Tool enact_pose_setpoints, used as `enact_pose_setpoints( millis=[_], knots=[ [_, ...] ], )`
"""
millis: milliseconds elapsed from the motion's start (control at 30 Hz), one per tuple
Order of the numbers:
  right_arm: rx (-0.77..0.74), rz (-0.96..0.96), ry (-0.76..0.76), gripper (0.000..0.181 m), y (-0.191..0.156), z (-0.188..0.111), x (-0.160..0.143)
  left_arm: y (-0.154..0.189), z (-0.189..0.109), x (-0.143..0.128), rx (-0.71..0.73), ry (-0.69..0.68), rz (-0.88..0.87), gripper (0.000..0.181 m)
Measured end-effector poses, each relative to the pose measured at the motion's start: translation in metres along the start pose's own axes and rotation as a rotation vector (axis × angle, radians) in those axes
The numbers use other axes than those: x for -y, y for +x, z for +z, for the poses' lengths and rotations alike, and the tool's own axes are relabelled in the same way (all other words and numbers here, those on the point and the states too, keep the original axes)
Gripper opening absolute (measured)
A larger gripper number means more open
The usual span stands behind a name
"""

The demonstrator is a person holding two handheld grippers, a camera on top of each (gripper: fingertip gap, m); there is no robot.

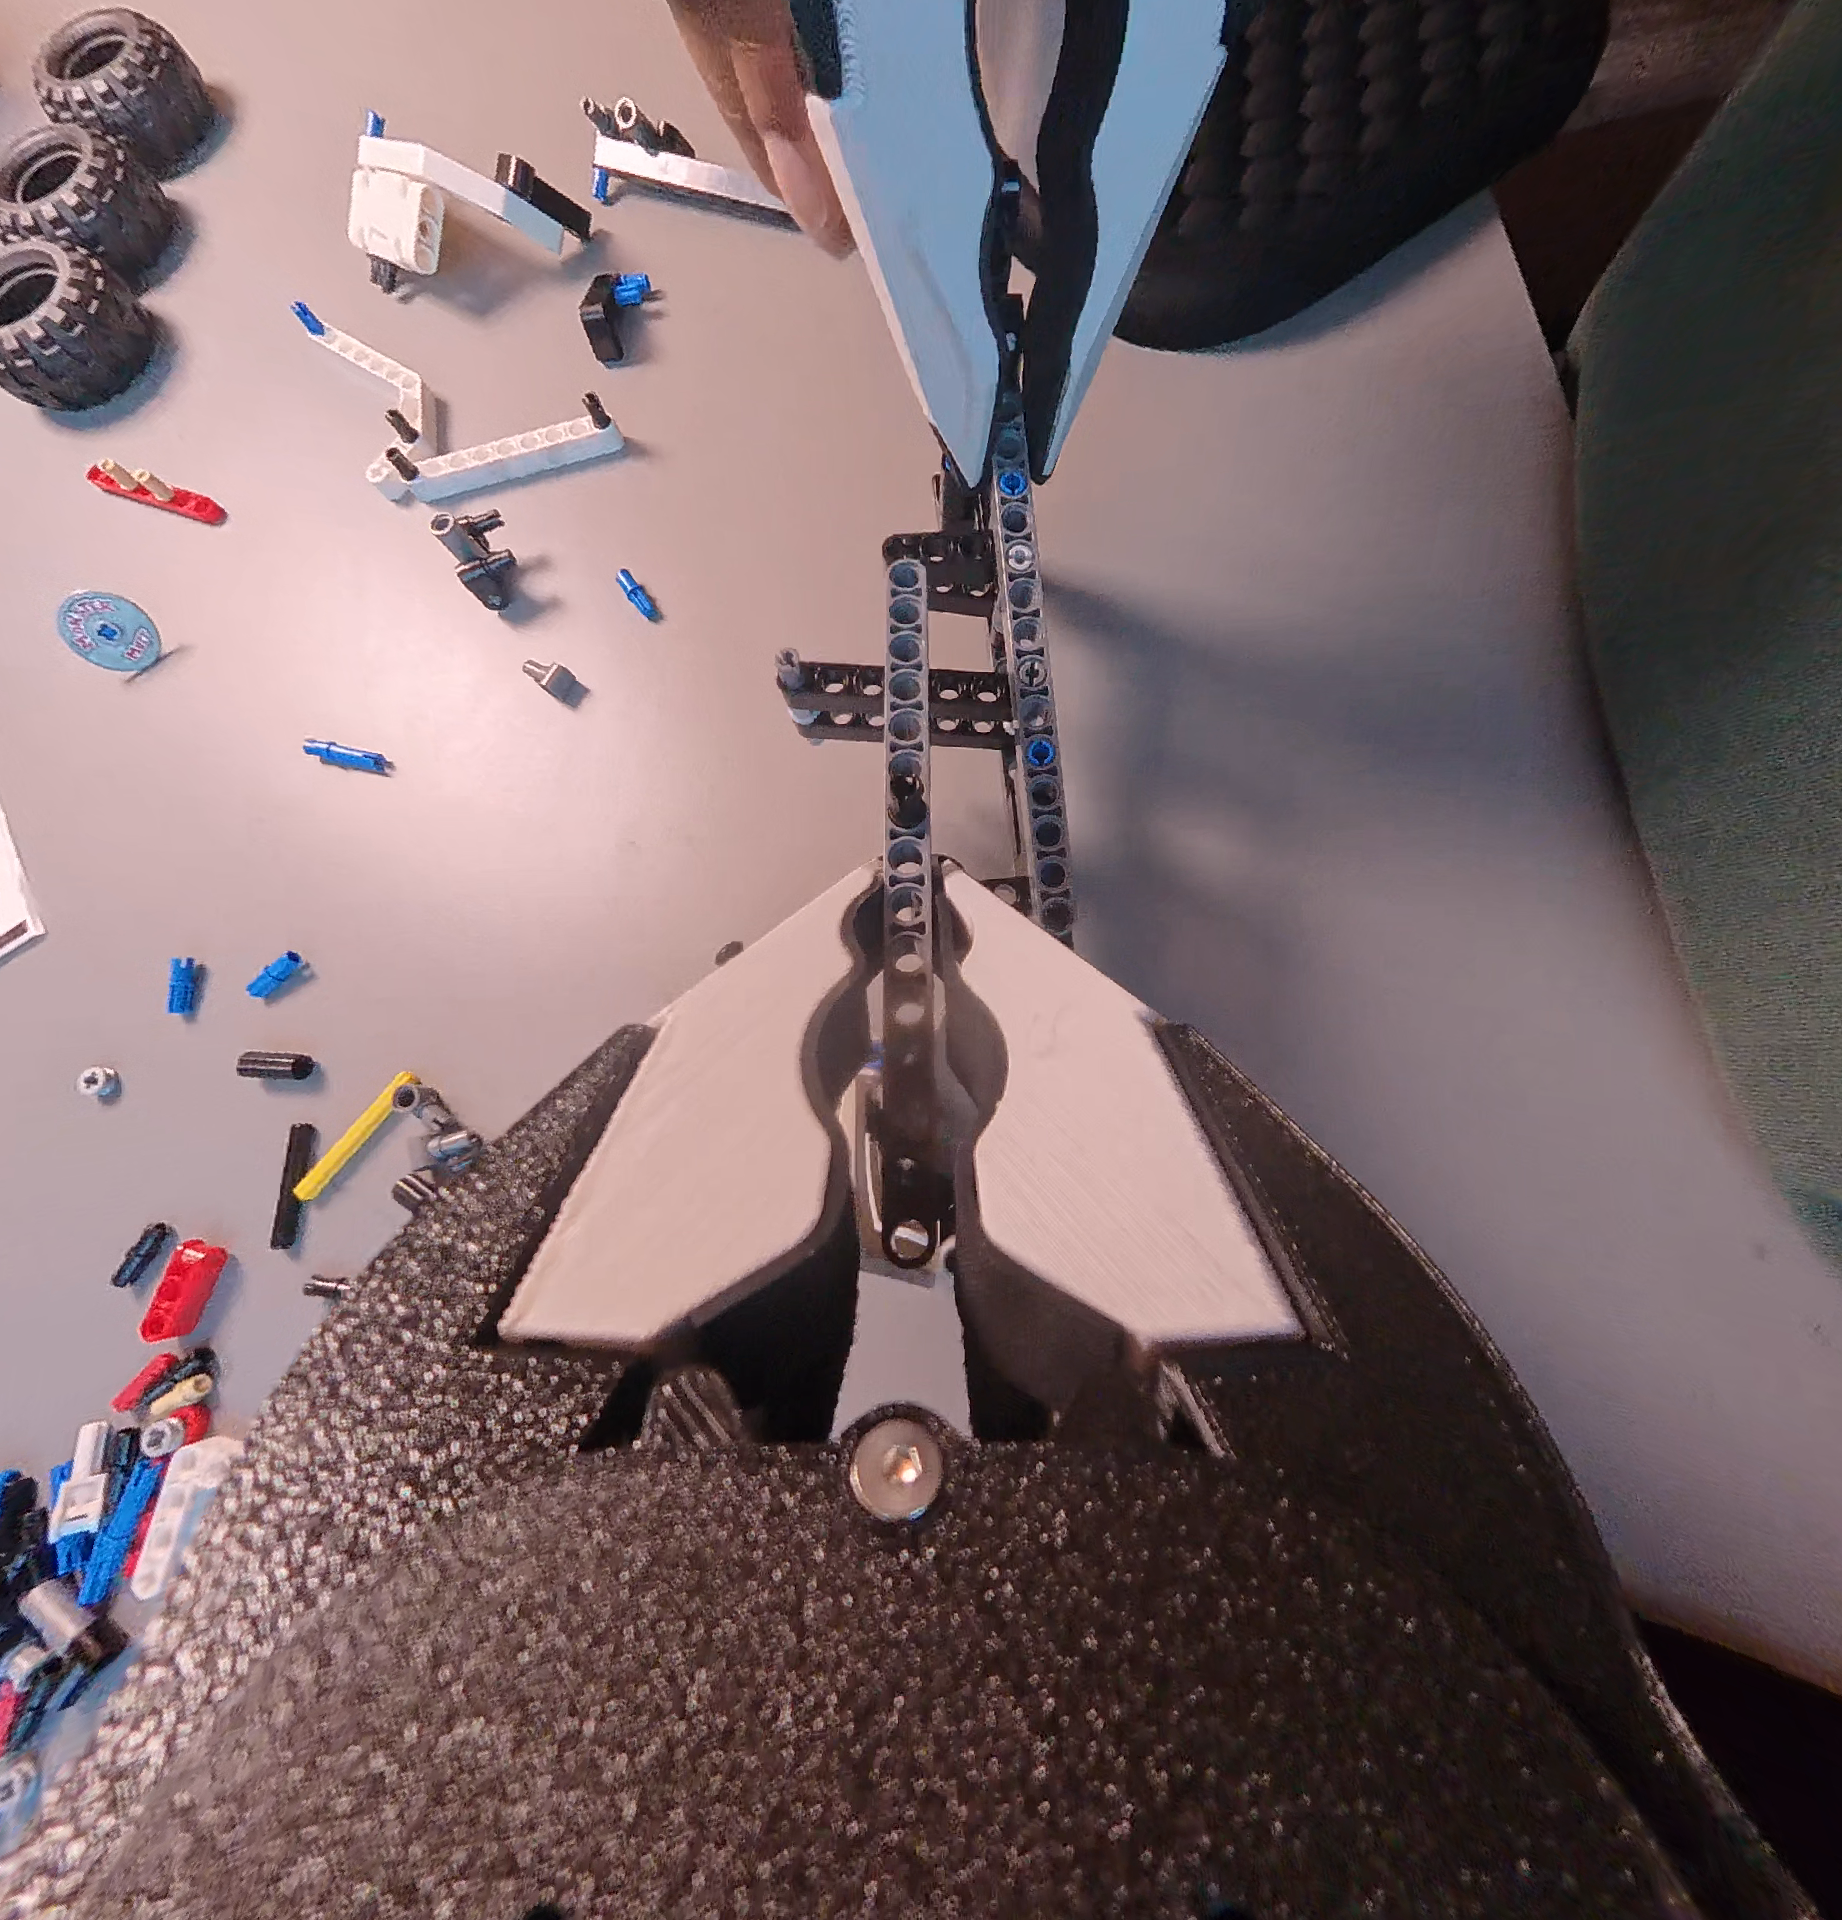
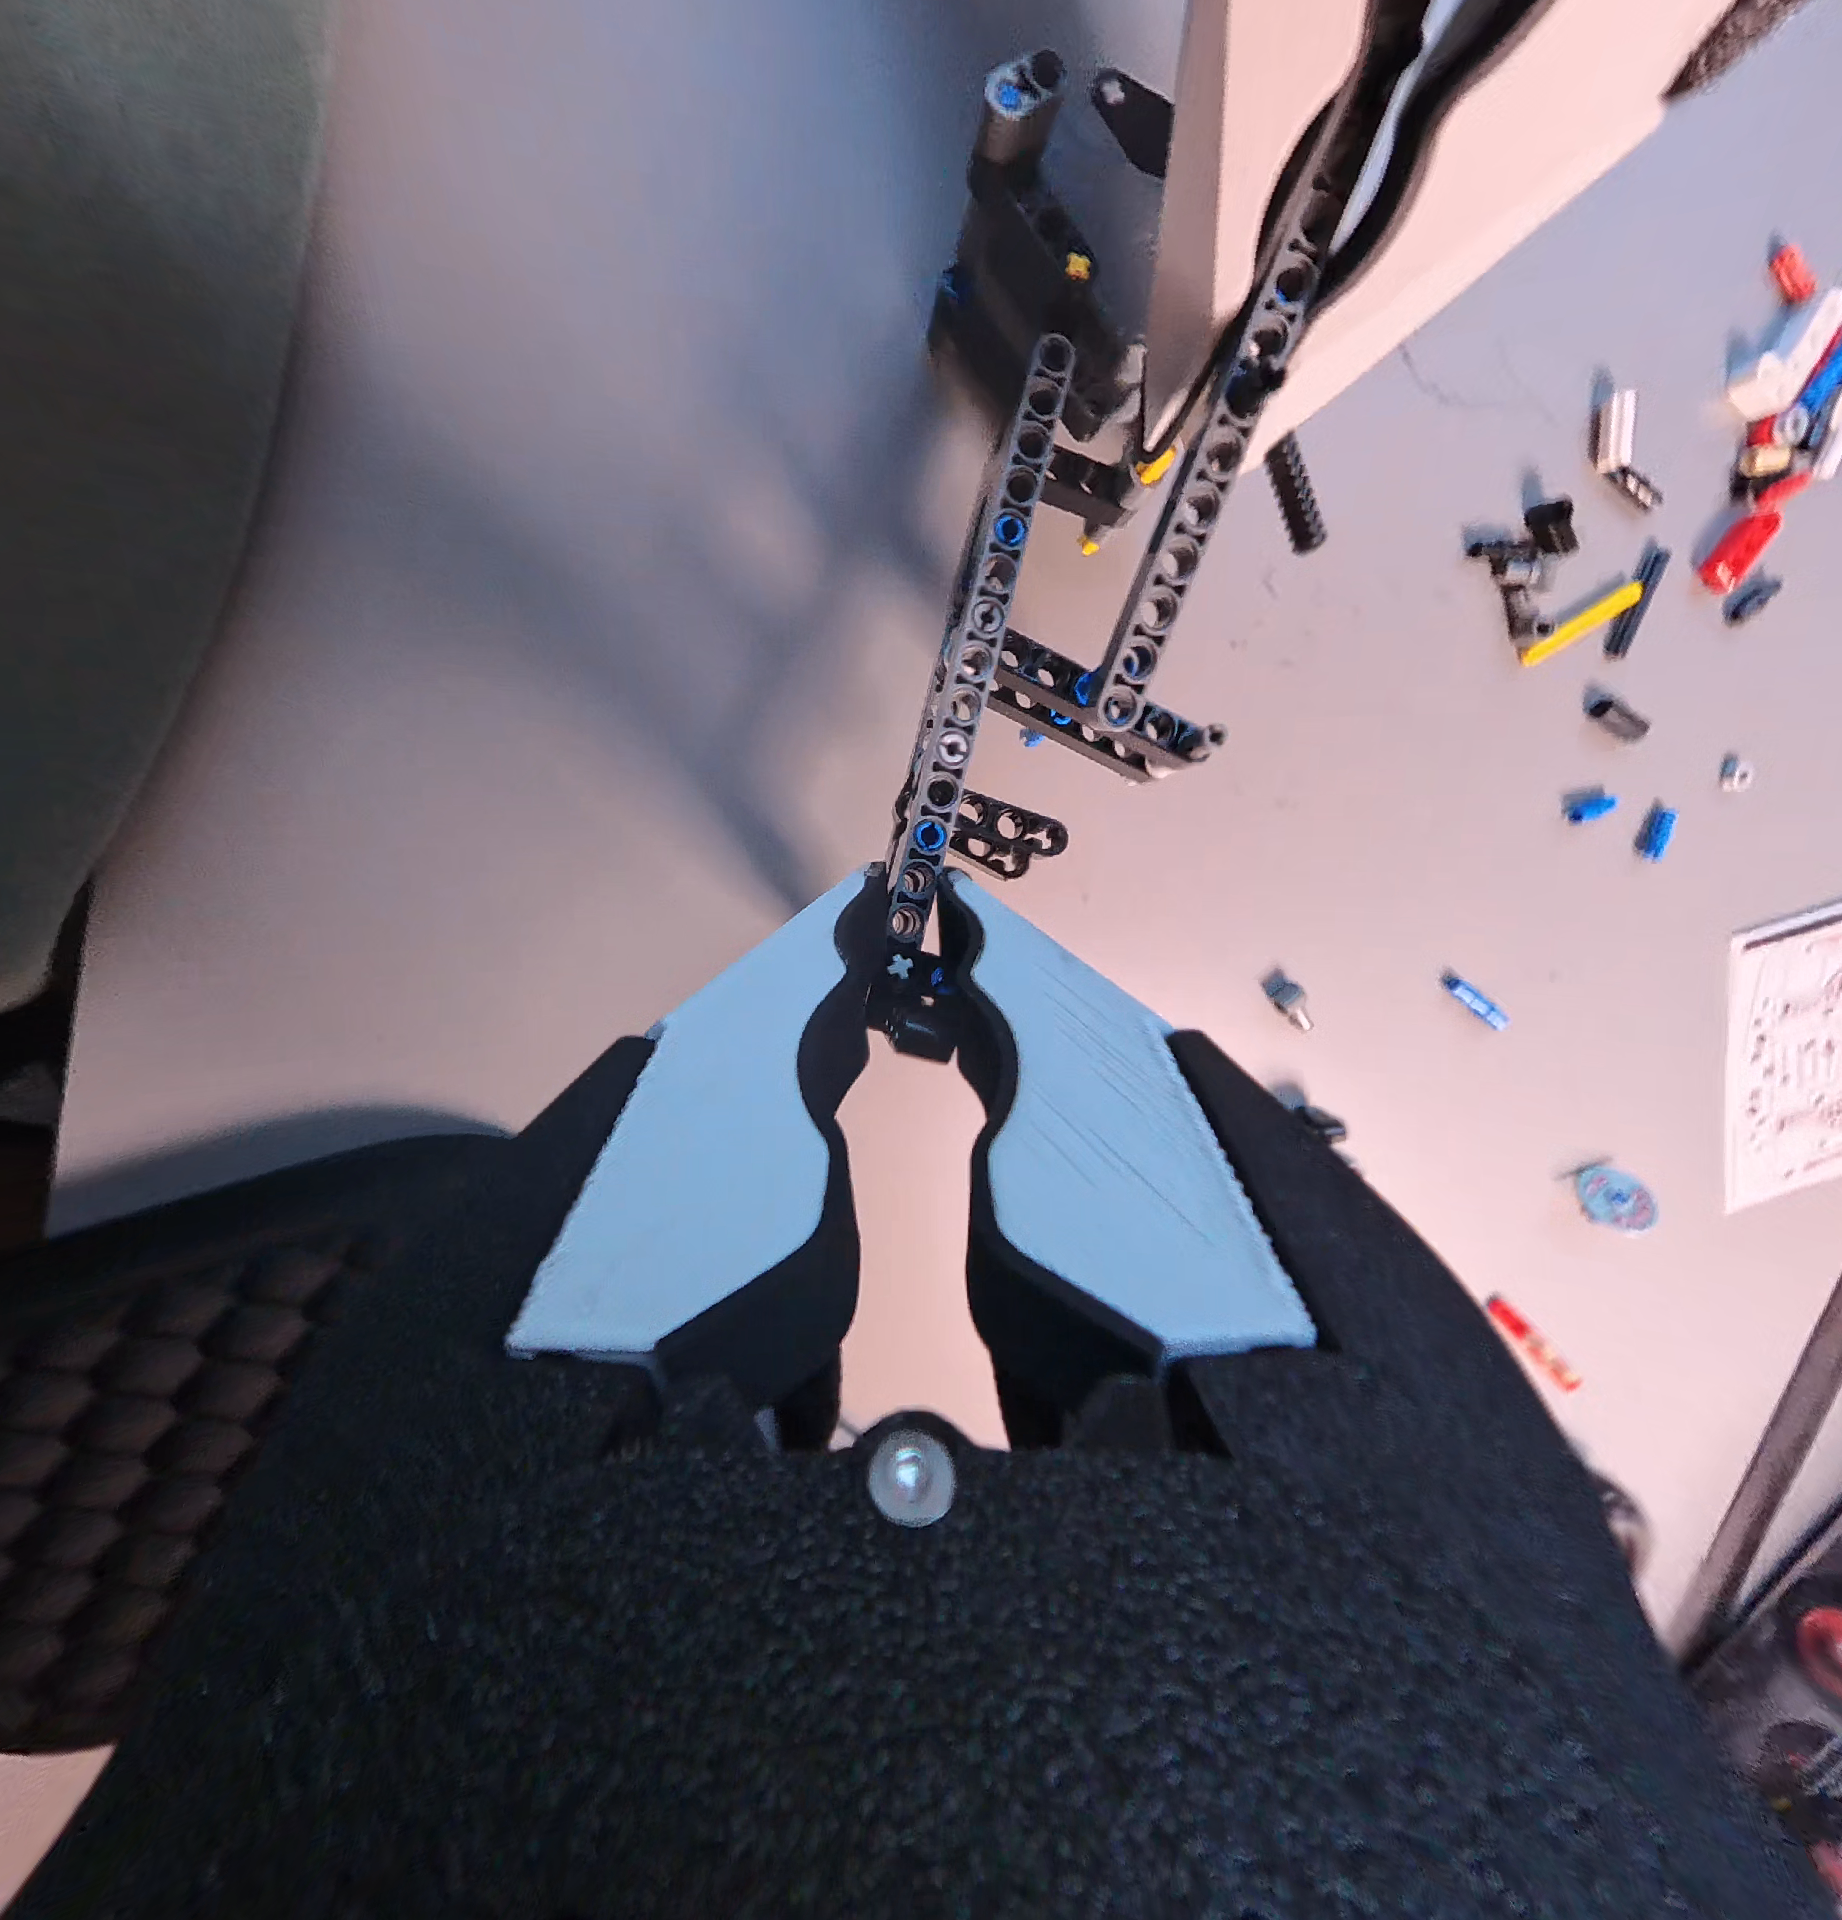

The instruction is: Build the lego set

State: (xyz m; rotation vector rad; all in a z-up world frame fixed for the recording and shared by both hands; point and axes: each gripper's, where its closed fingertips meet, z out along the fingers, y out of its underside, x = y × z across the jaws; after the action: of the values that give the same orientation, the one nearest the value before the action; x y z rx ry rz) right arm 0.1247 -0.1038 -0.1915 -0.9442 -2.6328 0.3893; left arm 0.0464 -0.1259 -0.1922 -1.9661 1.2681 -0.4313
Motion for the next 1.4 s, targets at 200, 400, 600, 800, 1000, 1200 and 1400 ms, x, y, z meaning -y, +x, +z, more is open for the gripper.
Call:
enact_pose_setpoints(
  millis=[200,400,600,800,1000,1200,1400],
  knots=[
    [0.058,-0.152,0.055,0.009,0.002,-0.001,-0.001,0.009,0.002,0.001,0.001,-0.039,-0.019,0.005],
    [0.115,0.074,0.199,0.029,0.014,-0.021,0.022,0.009,0.008,-0.004,0.029,-0.07,-0.054,0.005],
    [0.009,0.202,0.229,0.02,0.036,-0.015,0.037,0.005,0.001,0.004,0.078,0.044,-0.123,0.005],
    [0.003,0.169,0.183,0.007,0.039,0.003,0.038,0.006,0.001,0.002,0.098,0.07,-0.154,0.005],
    [0.049,0.151,0.129,0.007,0.041,0.006,0.033,0.008,-0.001,-0.001,0.094,0.063,-0.15,0.019],
    [0.092,0.128,0.088,0.007,0.044,0.008,0.035,0.006,-0.009,0.005,0.098,0.103,-0.171,0.014],
    [0.115,0.098,0.074,0.007,0.049,0.003,0.038,0.002,-0.006,0.001,0.128,0.085,-0.174,0.007]
  ],
)
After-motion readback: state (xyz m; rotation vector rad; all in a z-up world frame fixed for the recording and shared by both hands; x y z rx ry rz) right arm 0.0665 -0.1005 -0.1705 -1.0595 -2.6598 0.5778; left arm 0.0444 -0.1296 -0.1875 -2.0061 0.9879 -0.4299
